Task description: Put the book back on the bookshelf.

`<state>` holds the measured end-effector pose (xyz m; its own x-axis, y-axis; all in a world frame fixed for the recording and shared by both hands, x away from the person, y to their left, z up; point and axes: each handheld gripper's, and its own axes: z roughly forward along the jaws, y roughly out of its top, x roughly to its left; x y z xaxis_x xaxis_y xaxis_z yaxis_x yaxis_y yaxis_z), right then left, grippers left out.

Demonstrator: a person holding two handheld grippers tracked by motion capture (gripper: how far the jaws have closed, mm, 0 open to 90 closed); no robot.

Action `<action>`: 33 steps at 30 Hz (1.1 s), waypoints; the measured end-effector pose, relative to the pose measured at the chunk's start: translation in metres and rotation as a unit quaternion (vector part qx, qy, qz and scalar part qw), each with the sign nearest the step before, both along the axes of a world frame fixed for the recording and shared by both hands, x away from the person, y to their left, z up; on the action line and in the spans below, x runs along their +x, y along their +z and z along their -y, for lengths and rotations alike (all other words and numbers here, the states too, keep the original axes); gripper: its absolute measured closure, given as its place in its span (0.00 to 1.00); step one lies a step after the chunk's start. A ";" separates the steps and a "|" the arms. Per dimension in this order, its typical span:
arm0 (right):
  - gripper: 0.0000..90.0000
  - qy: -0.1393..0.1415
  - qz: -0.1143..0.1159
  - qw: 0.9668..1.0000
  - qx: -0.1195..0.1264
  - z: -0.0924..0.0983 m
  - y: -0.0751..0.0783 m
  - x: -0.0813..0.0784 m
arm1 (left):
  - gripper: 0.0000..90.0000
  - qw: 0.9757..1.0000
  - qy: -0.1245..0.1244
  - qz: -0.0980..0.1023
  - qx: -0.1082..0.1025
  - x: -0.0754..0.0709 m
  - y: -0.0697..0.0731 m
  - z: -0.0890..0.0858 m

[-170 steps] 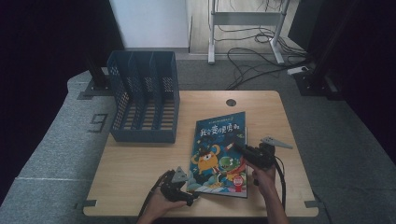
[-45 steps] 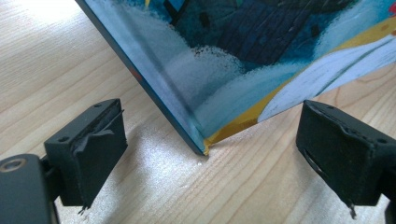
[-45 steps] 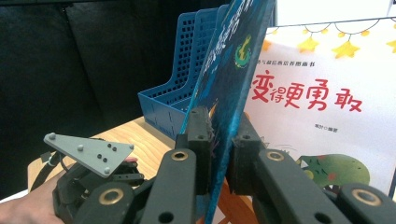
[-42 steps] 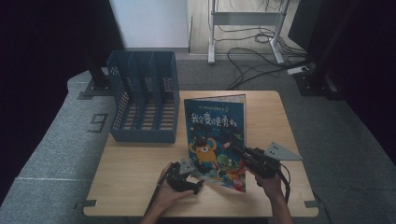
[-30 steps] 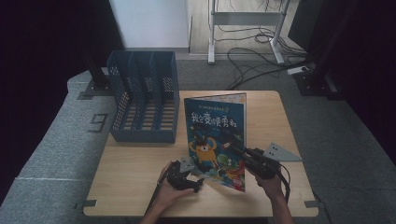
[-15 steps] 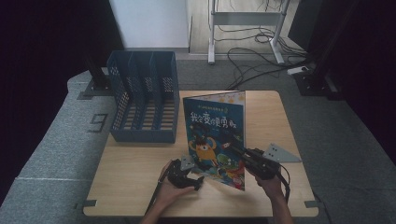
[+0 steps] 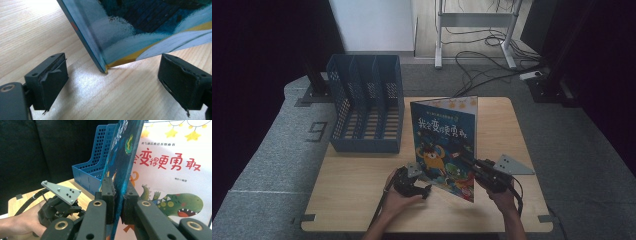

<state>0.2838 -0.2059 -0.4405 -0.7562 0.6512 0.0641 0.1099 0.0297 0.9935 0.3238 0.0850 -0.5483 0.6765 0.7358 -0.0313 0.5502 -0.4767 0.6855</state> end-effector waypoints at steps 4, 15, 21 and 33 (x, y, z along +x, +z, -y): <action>0.92 0.001 0.003 1.000 -0.003 0.000 0.000 -0.001 | 0.10 1.000 0.003 -0.001 0.000 0.003 0.000 0.002; 0.92 -0.001 0.012 1.000 -0.019 -0.002 0.000 -0.002 | 0.10 1.000 0.012 -0.002 0.005 0.013 0.000 0.006; 0.92 0.001 0.012 1.000 -0.020 0.000 -0.001 -0.002 | 0.11 1.000 0.014 -0.001 0.006 0.012 0.000 0.006; 0.92 0.010 0.010 1.000 -0.017 0.005 -0.003 0.000 | 0.16 1.000 0.017 0.009 -0.011 0.006 0.004 -0.009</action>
<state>0.2839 -0.2105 -0.4439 -0.7694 0.6382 0.0276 0.0893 0.0647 0.9939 0.3293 0.0940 -0.5439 0.6515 0.7578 -0.0354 0.5534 -0.4428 0.7055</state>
